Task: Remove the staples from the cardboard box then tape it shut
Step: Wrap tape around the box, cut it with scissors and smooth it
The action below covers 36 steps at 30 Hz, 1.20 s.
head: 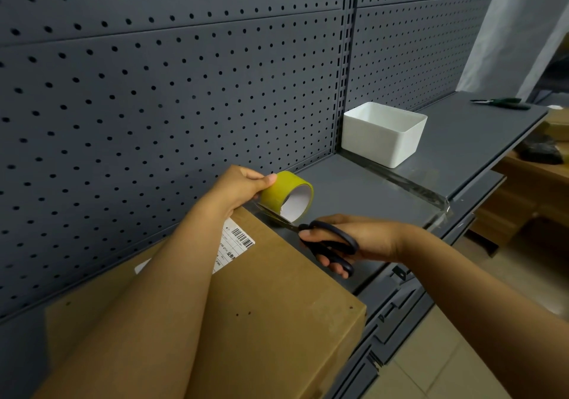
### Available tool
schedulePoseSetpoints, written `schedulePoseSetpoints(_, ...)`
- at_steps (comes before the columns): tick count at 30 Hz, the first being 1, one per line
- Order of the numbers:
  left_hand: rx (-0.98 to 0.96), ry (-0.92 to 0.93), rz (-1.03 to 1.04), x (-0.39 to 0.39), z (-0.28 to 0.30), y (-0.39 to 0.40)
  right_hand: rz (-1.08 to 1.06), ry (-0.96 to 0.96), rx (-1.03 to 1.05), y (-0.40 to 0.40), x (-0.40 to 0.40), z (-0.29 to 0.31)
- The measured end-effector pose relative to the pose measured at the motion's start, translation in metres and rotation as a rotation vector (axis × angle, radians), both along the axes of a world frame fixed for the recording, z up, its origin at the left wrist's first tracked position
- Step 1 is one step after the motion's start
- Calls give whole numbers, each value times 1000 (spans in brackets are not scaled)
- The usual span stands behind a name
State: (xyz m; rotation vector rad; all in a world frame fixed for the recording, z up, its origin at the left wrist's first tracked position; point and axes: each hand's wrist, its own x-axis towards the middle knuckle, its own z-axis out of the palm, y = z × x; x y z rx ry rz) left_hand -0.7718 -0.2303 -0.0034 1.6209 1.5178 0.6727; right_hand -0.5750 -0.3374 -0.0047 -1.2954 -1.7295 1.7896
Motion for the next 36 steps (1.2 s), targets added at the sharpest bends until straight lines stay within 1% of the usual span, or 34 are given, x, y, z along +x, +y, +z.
schedulePoseSetpoints(6, -48, -10, 27, 0, 2, 1, -45, 1, 47, 6, -9, -5)
schedulePoseSetpoints(12, -56, -19, 35, 0, 2, 2, -56, 10, 71, 10, -18, -1)
schedulePoseSetpoints(16, -70, -41, 32, -1, 1, 2, -77, 13, 123, 10, -21, -2)
schedulePoseSetpoints(22, -46, -34, 33, 1, 3, 1, -99, -77, 165, 13, -18, -3)
schedulePoseSetpoints(25, -39, -37, 21, 0, 3, 0, -74, -190, 134, 14, -14, -4)
schedulePoseSetpoints(27, -34, -43, 17, 0, 2, 0, -19, -315, 126, 14, -8, -4)
schedulePoseSetpoints(31, -21, -28, 4, 0, 1, 2, 85, -784, 290, 12, 11, -3)
schedulePoseSetpoints(32, -20, -29, 3, 0, 1, 2, 98, -871, 319, 11, 15, -5)
schedulePoseSetpoints(34, -16, -36, 1, 1, 1, 2, 91, -965, 370, 11, 20, -9)
schedulePoseSetpoints(36, -11, -32, -2, 1, 0, 2, 77, -1001, 418, 10, 23, -11)
